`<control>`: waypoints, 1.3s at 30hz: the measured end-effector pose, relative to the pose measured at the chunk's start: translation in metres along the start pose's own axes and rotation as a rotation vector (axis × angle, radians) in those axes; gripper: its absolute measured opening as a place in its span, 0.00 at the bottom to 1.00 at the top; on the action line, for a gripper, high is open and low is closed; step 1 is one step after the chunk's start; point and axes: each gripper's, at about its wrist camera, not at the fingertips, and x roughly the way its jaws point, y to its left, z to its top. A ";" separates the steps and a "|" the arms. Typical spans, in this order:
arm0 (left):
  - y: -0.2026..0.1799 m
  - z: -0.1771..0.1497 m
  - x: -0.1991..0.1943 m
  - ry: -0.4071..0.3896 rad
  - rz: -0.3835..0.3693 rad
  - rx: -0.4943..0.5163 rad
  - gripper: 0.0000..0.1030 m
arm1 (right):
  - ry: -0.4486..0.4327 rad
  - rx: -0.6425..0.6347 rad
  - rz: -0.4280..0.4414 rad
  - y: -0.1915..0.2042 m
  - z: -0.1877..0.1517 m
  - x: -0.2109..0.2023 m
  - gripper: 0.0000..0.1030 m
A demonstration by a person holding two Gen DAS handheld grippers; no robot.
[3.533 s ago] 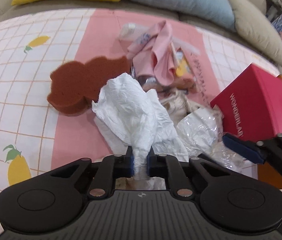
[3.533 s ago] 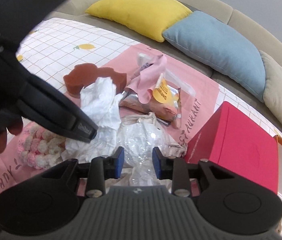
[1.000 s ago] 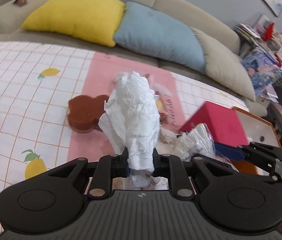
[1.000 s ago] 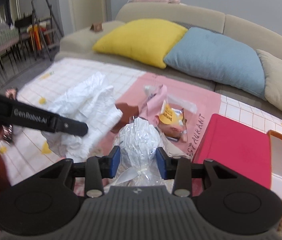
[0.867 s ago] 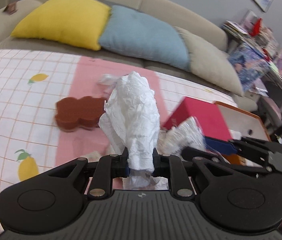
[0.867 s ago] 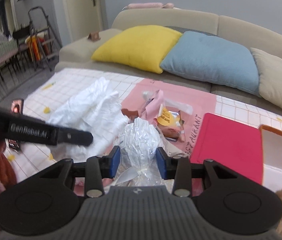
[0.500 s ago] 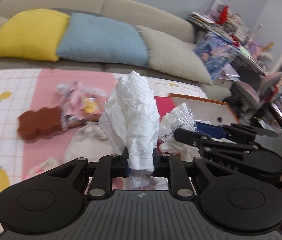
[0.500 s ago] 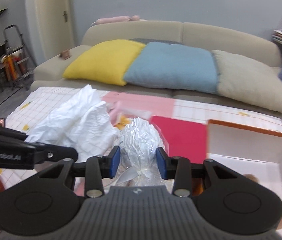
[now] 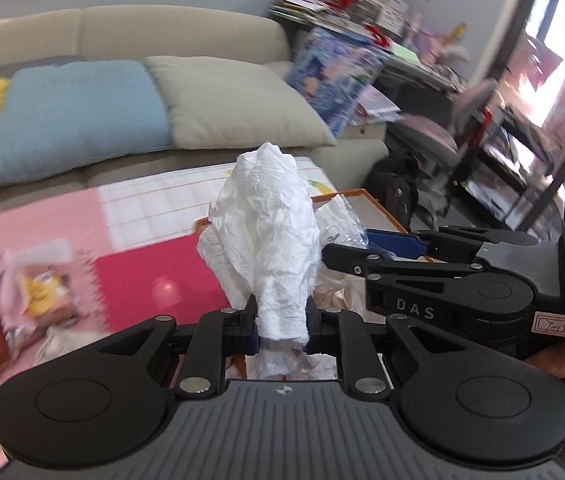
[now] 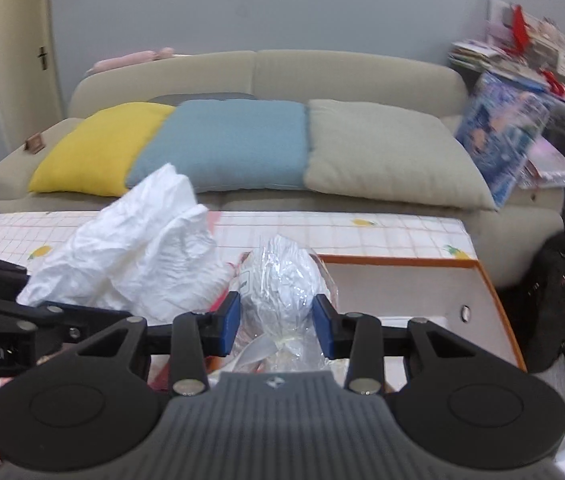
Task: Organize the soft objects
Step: 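Carry the tissue and plastic bag into the white box and open both tools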
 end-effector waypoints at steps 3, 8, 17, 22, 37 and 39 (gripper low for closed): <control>-0.013 0.011 0.021 0.027 0.006 0.060 0.19 | 0.013 0.004 -0.019 -0.014 0.002 0.007 0.38; -0.018 0.017 0.060 0.098 0.084 0.138 0.19 | 0.069 0.023 -0.040 -0.034 0.006 0.035 0.38; -0.023 0.025 0.107 0.201 0.151 0.280 0.19 | 0.165 -0.050 -0.038 -0.052 0.019 0.096 0.38; -0.026 0.028 0.131 0.253 0.154 0.325 0.19 | 0.218 -0.081 -0.042 -0.056 0.017 0.124 0.38; -0.016 0.015 0.186 0.387 0.194 0.385 0.20 | 0.339 -0.031 -0.018 -0.071 -0.009 0.173 0.42; -0.017 0.015 0.187 0.386 0.198 0.395 0.22 | 0.346 -0.034 -0.023 -0.071 -0.009 0.175 0.43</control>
